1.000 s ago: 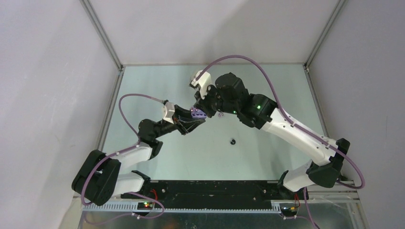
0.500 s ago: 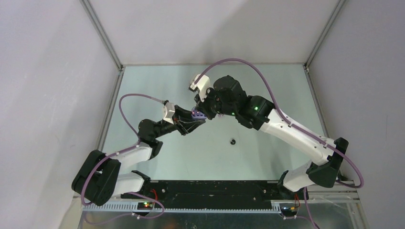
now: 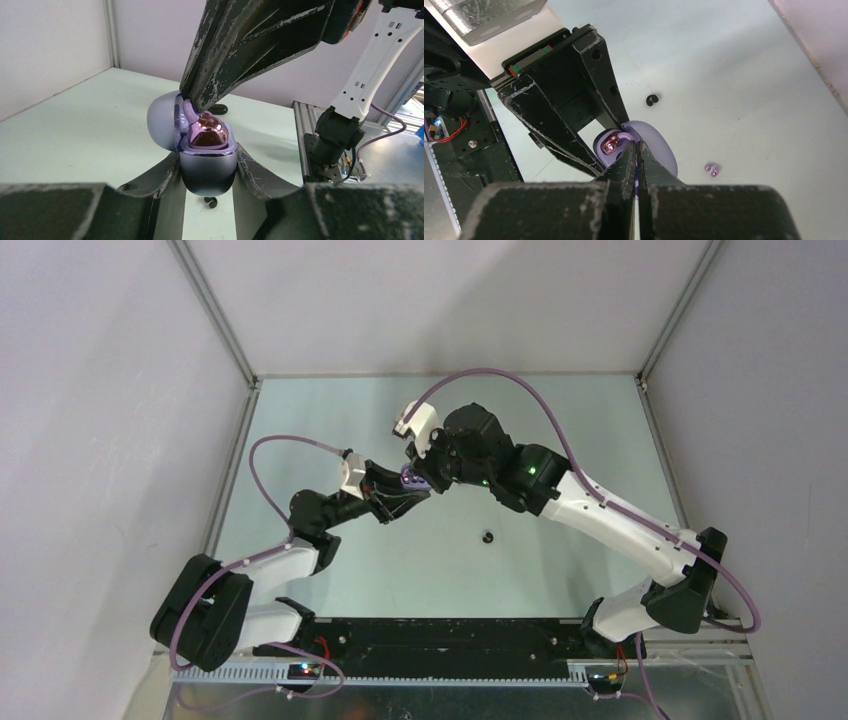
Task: Insert the wireless bluetooth earbuds into the charging case
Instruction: Place the earbud in the charging case.
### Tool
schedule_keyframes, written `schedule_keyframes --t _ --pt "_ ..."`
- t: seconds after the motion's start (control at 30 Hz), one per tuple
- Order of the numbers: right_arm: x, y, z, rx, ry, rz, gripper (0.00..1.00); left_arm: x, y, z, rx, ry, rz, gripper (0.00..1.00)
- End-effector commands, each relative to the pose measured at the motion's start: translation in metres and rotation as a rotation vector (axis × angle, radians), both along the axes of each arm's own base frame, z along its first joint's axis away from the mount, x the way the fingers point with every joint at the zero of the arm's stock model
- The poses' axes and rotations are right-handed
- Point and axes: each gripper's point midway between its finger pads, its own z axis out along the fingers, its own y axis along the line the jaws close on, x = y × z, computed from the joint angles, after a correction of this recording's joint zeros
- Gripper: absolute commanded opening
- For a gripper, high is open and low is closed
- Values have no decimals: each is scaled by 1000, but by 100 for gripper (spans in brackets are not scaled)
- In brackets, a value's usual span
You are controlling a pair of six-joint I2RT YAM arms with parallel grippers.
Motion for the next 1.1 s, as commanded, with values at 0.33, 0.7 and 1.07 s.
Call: schedule_keyframes --t 0.33,0.7,1.07 --pt "-6 -1 12 63 18 -24 0 -8 3 30 -58 -100 -8 0" --pt "-10 -1 -2 69 69 -33 0 -2 9 35 -79 -97 26 0" --pt "-22 -9 12 98 66 42 9 0 13 38 -85 -110 39 0"
